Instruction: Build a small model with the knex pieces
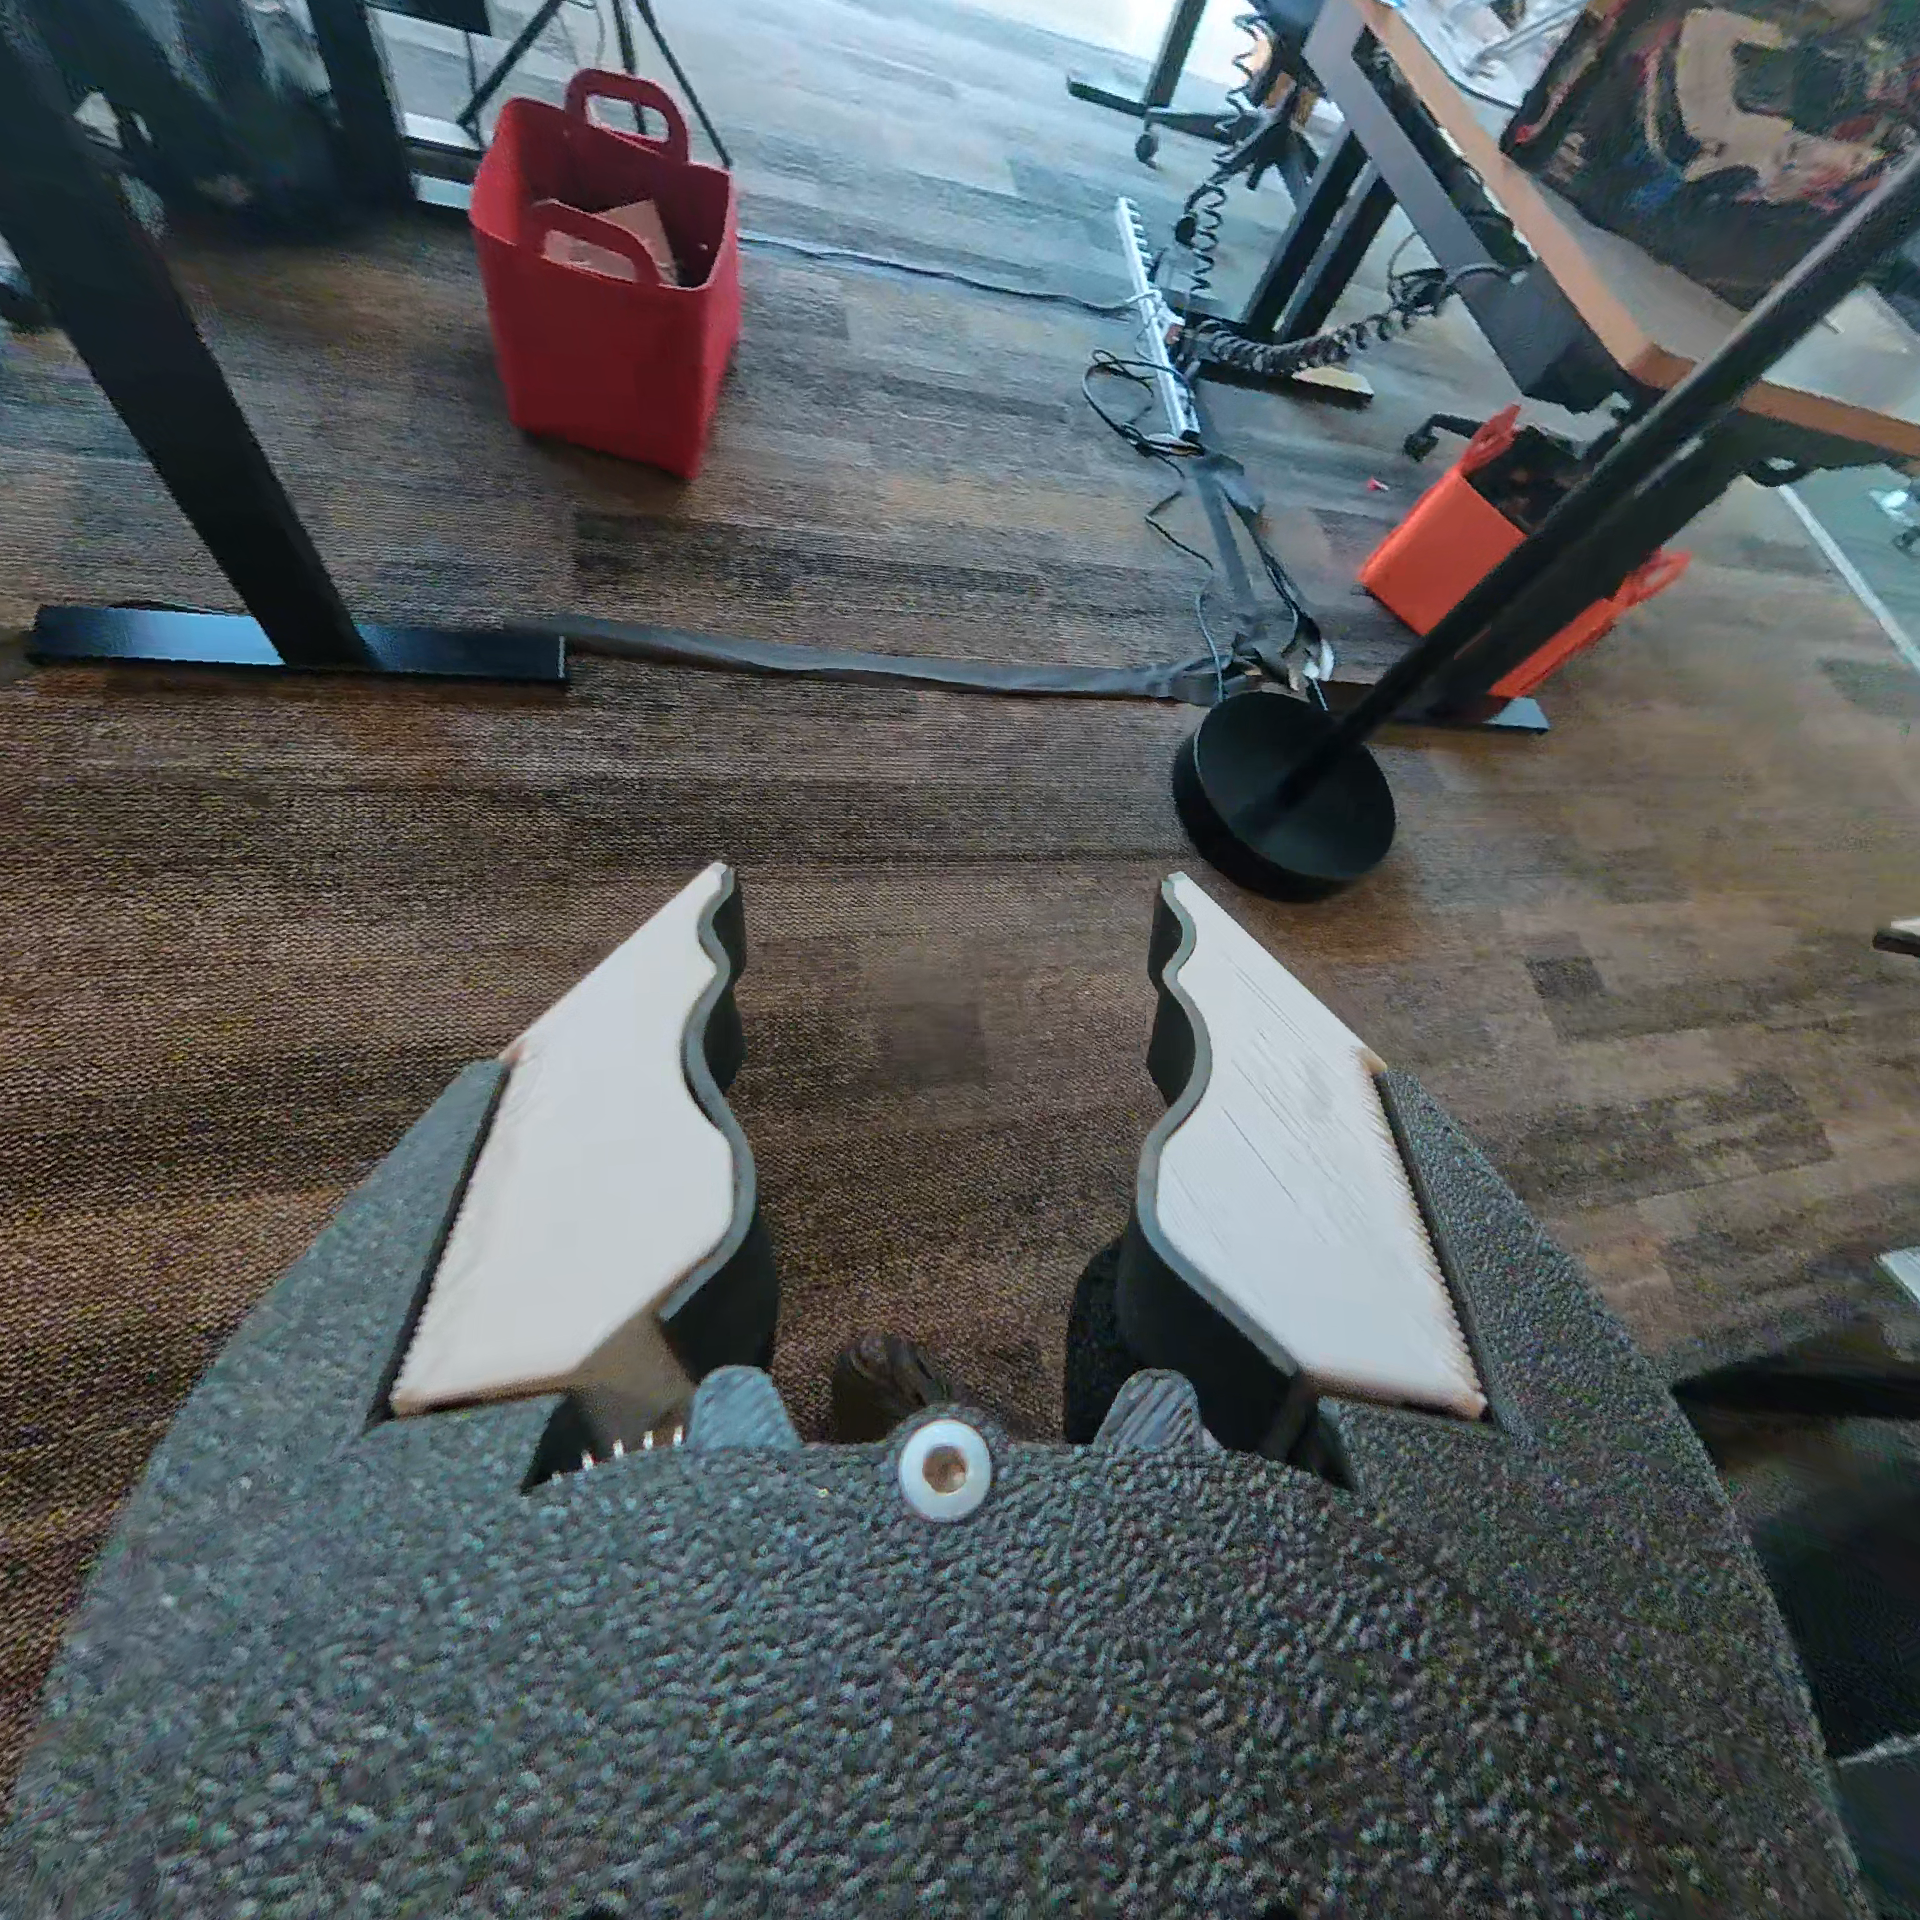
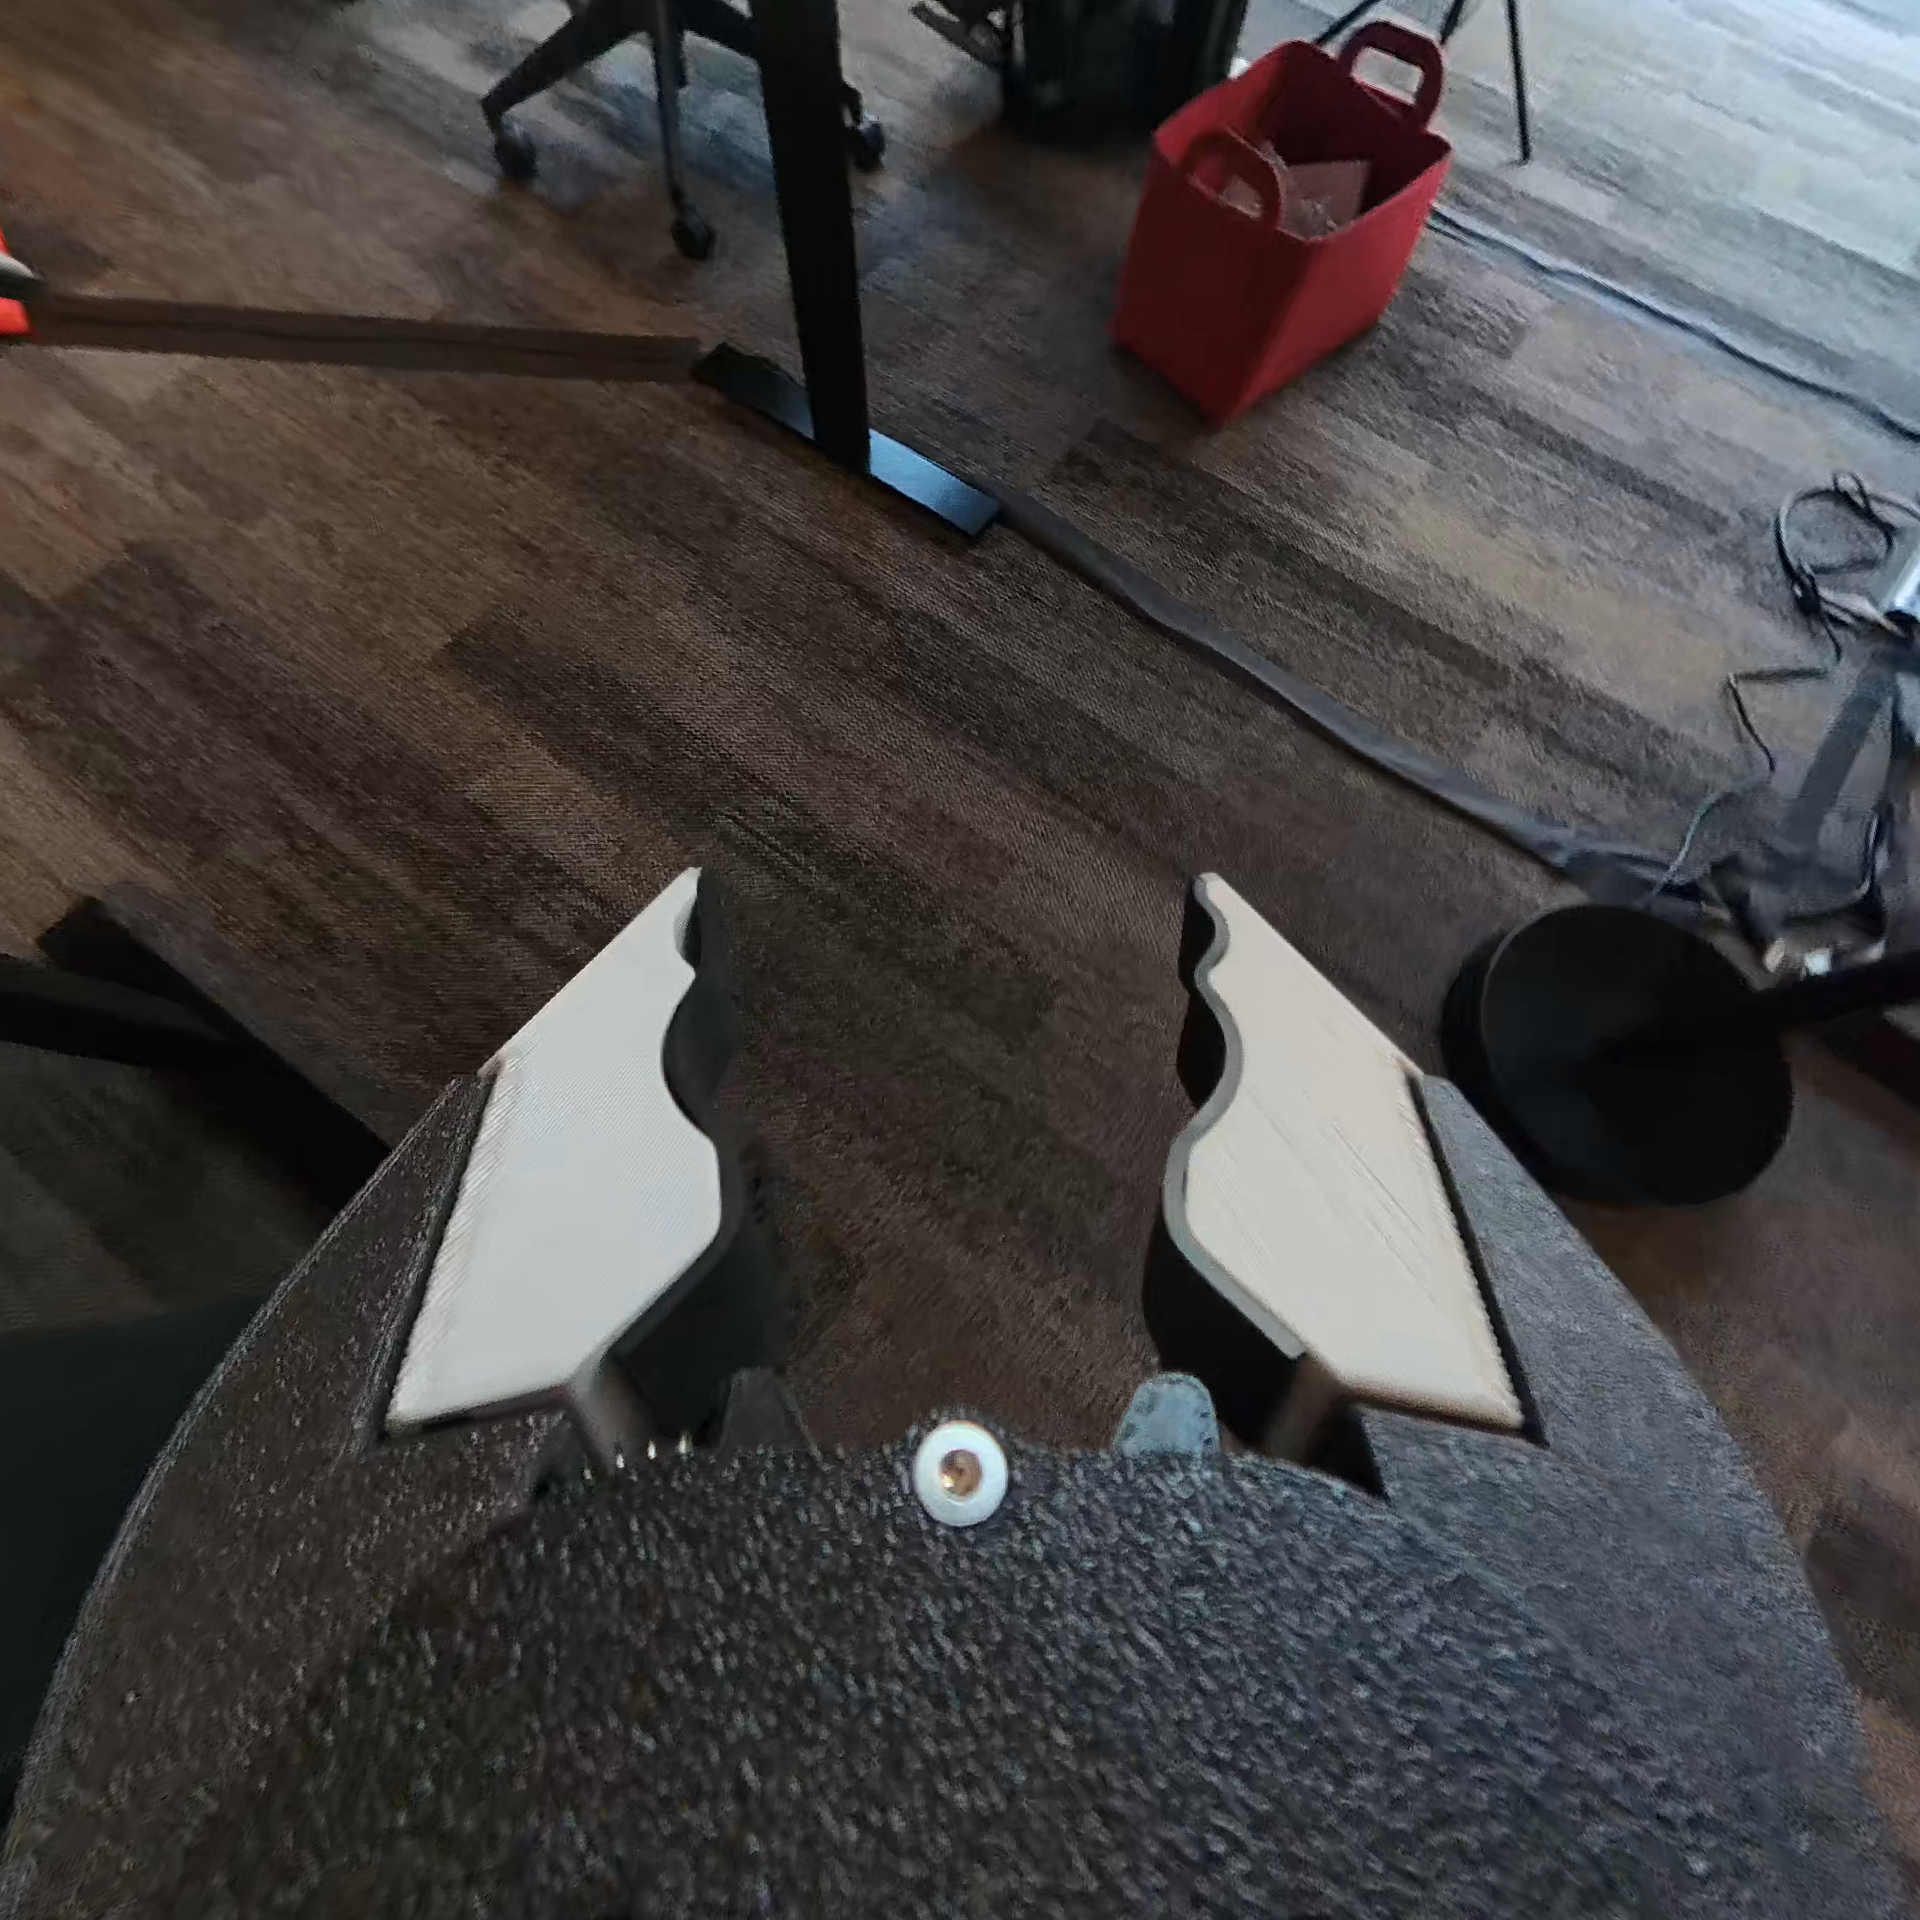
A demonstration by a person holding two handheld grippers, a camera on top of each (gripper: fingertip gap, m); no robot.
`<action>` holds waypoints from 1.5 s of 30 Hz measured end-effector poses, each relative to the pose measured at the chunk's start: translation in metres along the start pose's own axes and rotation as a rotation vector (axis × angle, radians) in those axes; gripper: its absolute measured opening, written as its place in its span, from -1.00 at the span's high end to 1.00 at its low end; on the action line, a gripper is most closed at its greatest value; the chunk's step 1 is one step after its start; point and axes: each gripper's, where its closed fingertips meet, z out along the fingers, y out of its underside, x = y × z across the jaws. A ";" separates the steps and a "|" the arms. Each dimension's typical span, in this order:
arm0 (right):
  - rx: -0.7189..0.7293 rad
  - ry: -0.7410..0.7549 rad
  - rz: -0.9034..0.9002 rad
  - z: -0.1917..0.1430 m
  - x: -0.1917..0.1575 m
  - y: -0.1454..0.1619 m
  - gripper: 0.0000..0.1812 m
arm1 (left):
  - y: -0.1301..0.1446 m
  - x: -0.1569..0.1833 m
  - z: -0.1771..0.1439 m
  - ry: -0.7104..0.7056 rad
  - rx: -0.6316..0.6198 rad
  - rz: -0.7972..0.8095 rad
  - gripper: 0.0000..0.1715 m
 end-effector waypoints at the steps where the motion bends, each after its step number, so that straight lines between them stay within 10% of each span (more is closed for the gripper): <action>1: 0.009 0.010 0.020 -0.019 0.001 0.014 0.05 | 0.006 0.017 -0.007 0.008 -0.001 0.016 0.10; 10: 0.043 0.221 0.195 -0.243 0.039 0.189 0.02 | 0.084 0.209 -0.097 0.139 -0.032 0.047 0.10; 16: -0.028 0.481 0.373 -0.394 0.070 0.317 0.02 | 0.122 0.362 -0.094 0.391 -0.142 0.170 0.10; 21: -0.070 0.565 0.509 -0.437 0.072 0.380 0.02 | 0.120 0.443 -0.076 0.507 -0.131 0.256 0.10; 29: -0.032 0.473 0.495 -0.337 0.115 0.377 0.02 | 0.181 0.422 -0.001 0.484 -0.183 0.229 0.08; 45: 0.193 0.239 0.062 0.025 0.263 0.541 0.03 | 0.415 0.160 0.261 0.146 0.121 0.250 0.16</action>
